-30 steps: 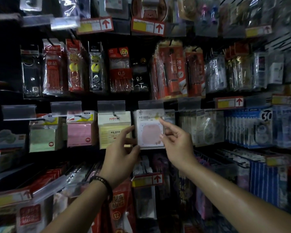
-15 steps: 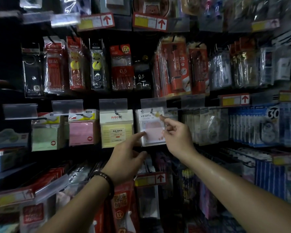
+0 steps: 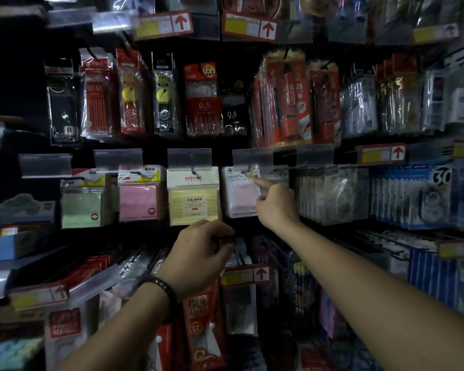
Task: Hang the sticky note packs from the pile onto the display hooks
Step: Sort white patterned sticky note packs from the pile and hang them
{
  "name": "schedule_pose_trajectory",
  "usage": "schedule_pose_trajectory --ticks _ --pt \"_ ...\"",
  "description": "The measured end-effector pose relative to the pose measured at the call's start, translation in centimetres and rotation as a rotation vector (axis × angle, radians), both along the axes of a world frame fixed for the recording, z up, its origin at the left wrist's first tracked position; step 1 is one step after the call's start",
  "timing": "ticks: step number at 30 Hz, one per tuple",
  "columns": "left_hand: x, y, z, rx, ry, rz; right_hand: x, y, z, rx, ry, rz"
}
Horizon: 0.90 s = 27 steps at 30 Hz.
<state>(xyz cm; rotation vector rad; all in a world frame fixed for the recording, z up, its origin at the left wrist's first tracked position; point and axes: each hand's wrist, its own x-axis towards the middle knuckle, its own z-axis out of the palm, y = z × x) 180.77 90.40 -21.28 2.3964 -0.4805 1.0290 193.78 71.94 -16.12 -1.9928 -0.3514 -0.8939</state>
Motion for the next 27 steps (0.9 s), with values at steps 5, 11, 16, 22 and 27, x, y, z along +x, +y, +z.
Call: schedule_pose_trajectory --ticks 5,11,16,22,27 --pt "-2.2 0.3 -1.2 -0.049 0.002 -0.036 -2.2 -1.7 -1.8 -0.104 -0.043 -0.076" --pt "-6.4 -0.2 -6.9 -0.235 0.046 -0.152 -7.8 -4.1 -8.2 0.017 -0.299 0.036" --pt "-8.8 -0.7 -17.2 -0.216 0.122 -0.175 -13.0 -5.0 -19.7 -0.012 -0.228 0.161" --pt "-9.4 1.3 -35.8 -0.194 0.503 -0.057 -14.9 -5.3 -37.4 -0.113 0.129 0.268" --pt "-8.8 2.4 -48.0 -0.160 0.807 0.004 -13.8 -6.1 -51.9 -0.219 0.625 0.234"
